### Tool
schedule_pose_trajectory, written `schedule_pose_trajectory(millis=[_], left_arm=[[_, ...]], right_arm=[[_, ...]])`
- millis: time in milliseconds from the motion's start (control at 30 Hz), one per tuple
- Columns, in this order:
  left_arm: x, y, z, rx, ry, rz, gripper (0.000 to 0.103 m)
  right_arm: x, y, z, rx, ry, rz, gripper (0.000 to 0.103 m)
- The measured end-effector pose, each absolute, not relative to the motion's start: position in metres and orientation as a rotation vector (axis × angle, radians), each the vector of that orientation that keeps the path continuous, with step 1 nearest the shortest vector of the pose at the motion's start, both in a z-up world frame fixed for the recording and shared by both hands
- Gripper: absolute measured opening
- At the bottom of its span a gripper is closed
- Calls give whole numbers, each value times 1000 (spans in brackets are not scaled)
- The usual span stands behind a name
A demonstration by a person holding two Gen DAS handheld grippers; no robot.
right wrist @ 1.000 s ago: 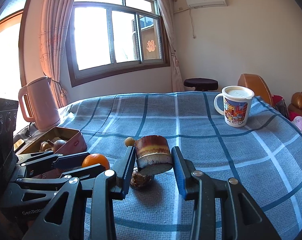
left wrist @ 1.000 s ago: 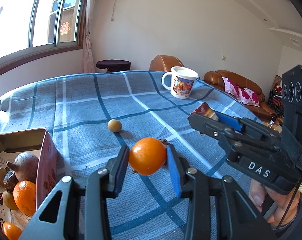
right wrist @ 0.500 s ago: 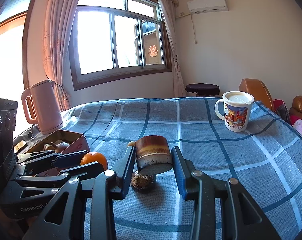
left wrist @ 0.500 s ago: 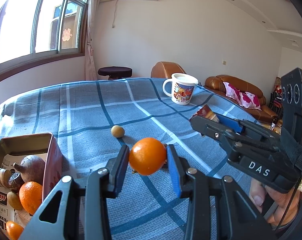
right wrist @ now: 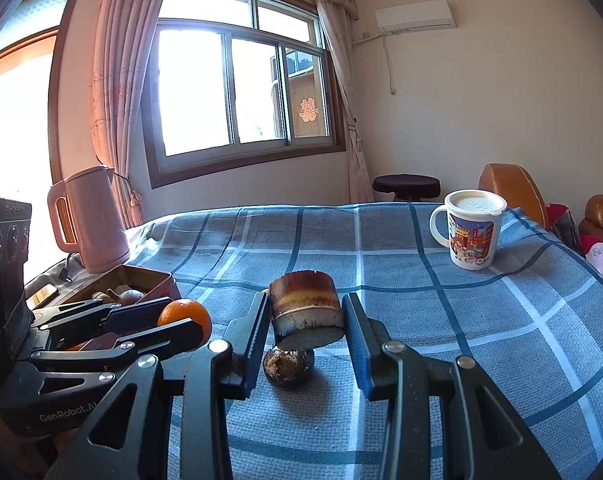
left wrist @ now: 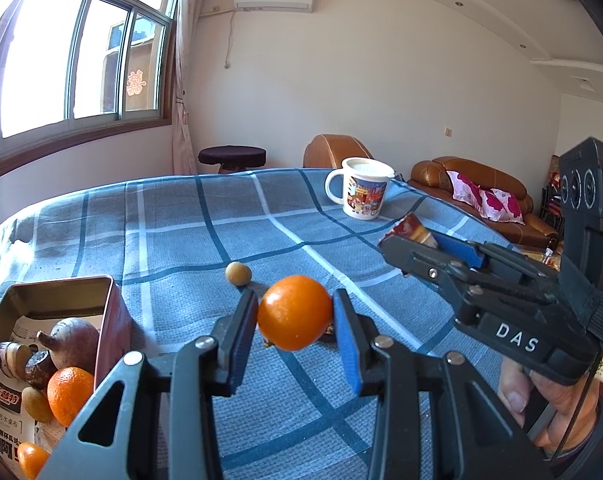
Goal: Organize fruits
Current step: 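Lift the small orange with the left tool while the right tool holds the cake raised, then carry the small orange toward the tin box while the right tool carries the cake there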
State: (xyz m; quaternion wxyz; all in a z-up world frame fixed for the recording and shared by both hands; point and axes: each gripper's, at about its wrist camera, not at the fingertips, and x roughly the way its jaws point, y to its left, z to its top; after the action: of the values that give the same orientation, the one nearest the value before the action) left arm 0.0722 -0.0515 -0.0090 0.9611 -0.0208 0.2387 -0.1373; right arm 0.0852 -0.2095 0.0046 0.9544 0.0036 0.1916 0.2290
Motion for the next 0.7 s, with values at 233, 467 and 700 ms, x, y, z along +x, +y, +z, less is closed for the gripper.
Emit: schedule_pose_trajectory(millis=[233, 467, 700], left_arm=[[69, -50, -7, -40, 462, -271, 40], [65, -49, -5, -40, 441, -266, 40], [60, -48, -3, -36, 418, -260, 40]], right_arm=[[81, -210, 6, 4, 370, 475, 39], [78, -211, 7, 5, 359, 480, 39], [75, -211, 8, 0, 341, 483, 39]])
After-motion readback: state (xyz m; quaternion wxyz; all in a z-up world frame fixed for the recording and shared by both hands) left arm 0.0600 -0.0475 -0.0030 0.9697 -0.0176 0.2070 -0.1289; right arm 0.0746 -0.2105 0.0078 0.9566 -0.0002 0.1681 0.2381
